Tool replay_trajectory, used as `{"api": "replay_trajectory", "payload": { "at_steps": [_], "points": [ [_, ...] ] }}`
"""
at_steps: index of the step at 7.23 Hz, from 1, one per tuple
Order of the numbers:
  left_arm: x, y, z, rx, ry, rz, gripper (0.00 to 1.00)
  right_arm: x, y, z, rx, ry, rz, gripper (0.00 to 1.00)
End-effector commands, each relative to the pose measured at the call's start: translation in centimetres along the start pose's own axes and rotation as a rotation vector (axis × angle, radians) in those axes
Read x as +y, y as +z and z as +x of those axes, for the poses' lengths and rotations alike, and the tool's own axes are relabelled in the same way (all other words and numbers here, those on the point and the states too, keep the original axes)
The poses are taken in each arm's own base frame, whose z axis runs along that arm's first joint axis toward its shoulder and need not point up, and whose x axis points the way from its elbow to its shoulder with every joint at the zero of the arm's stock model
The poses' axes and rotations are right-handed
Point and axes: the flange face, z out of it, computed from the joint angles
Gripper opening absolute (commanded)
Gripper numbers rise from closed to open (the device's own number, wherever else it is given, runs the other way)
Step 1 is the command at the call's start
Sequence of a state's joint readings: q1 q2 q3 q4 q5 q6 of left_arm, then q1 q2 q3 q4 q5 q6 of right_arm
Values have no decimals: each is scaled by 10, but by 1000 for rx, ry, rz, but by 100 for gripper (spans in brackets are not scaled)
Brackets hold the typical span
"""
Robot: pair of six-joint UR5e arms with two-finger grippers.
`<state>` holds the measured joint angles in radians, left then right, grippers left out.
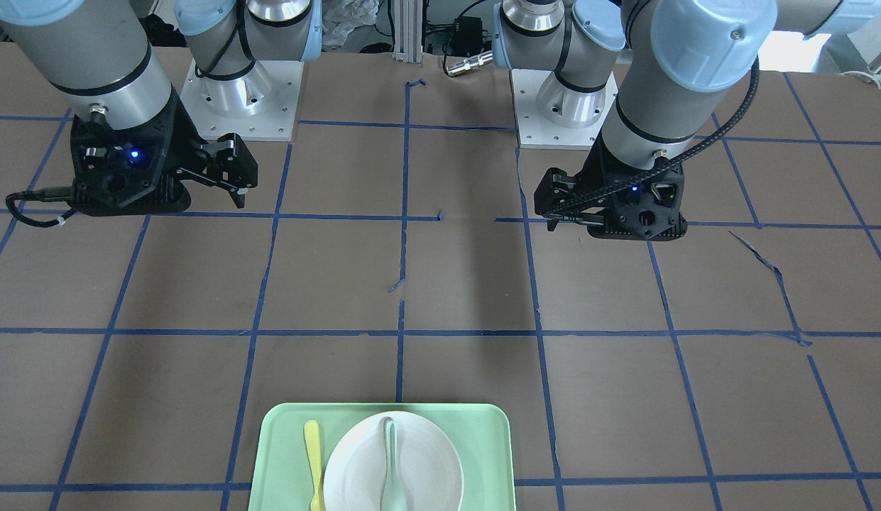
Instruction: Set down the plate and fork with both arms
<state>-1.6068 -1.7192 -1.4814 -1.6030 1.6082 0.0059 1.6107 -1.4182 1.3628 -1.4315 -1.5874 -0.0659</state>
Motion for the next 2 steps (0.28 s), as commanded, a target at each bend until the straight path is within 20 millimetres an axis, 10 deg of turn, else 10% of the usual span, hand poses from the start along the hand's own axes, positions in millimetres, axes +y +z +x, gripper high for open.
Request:
{"api": "replay_trajectory", "payload": {
  "at_steps": [1, 2],
  "points": [
    [-1, 2, -1, -10, 3, -4, 100, 0, 5, -3, -17, -2, -10, 100],
    [-2, 3, -1, -7, 3, -5, 100, -3, 8, -1, -16, 0, -12, 100]
  ]
}}
